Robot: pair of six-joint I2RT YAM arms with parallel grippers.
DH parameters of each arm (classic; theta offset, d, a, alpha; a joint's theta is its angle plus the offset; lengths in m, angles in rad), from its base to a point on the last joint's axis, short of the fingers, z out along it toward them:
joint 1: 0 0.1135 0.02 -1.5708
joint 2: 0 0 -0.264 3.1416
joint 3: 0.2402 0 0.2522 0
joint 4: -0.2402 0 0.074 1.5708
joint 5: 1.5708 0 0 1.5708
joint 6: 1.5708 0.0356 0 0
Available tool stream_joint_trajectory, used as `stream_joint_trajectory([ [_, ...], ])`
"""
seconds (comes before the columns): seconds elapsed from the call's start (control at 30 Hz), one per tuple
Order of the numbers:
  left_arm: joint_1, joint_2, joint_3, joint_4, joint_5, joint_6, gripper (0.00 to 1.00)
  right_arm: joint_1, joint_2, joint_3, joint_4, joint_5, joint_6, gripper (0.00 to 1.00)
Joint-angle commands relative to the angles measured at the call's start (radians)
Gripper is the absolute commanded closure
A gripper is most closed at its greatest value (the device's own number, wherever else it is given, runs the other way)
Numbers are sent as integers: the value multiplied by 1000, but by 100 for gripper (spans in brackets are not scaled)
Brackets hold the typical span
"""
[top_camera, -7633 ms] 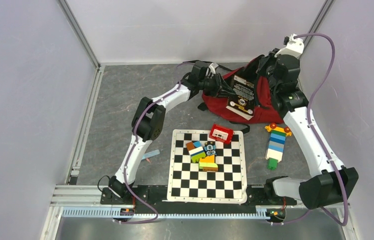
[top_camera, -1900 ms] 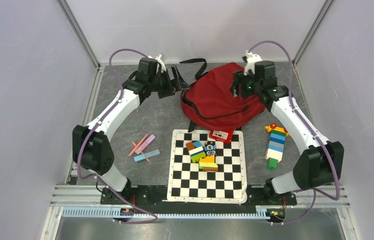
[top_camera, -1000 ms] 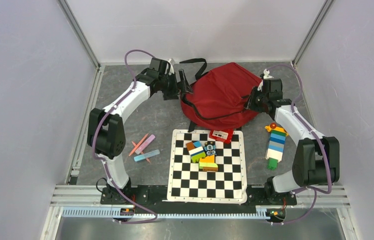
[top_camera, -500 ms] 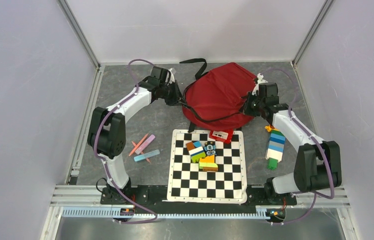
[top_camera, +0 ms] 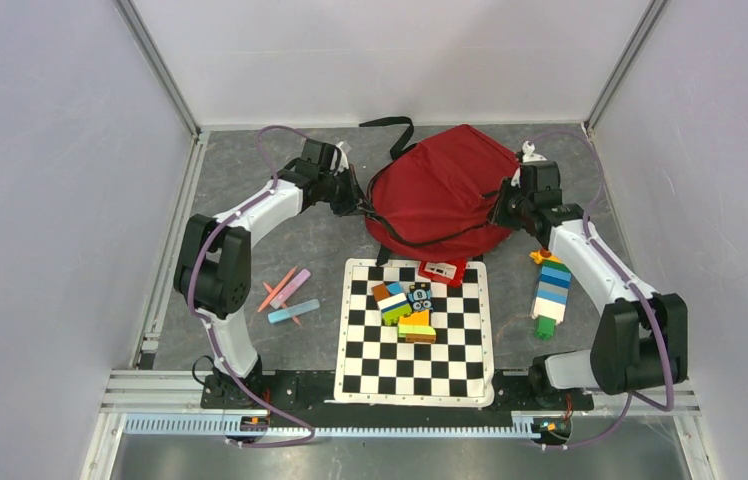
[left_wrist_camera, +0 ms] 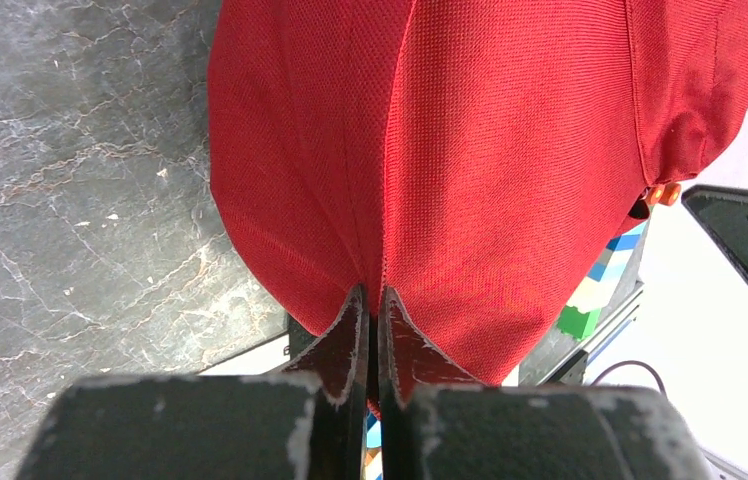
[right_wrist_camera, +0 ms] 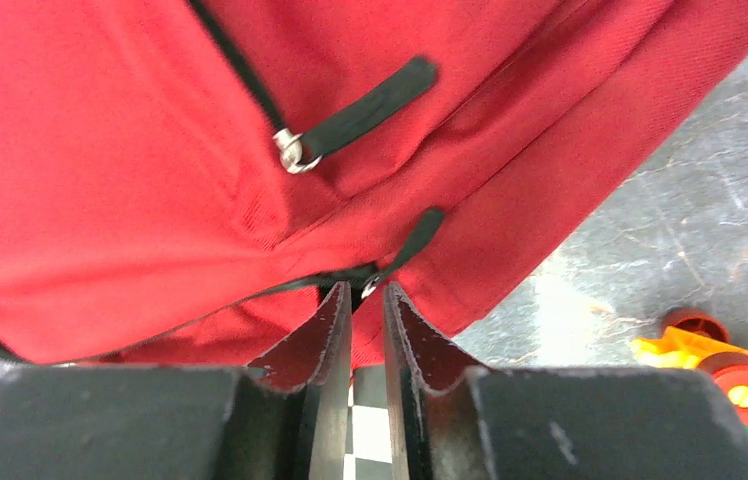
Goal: Pack the student bag
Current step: Zip the student bag at the center of the board.
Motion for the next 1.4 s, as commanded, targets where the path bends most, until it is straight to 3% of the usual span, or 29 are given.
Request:
stream_joint_trajectory([
  [0.0,-10,-53,-6,28,13,-39,98,-37,51,73,-8,15,2,76],
  [0.57,-9,-31,26,21,18,-46,98,-83,159,51,85,-116,29,63],
  [0.7,-9,-27,31,18,14,-46,98,-83,162,47,99,-149,32,77],
  [0.77,-10,-24,33,16,13,-49,98,-84,156,40,100,-158,28,92],
  [0.83,-9,-23,34,16,11,-53,98,-83,140,29,104,-173,15,100],
  [1.07,-9,-33,32,18,-42,-97,98,-32,14,-49,136,-237,-93,100],
  [1.37,-10,-46,33,44,-61,-146,98,184,-6,-27,129,-160,-245,100],
])
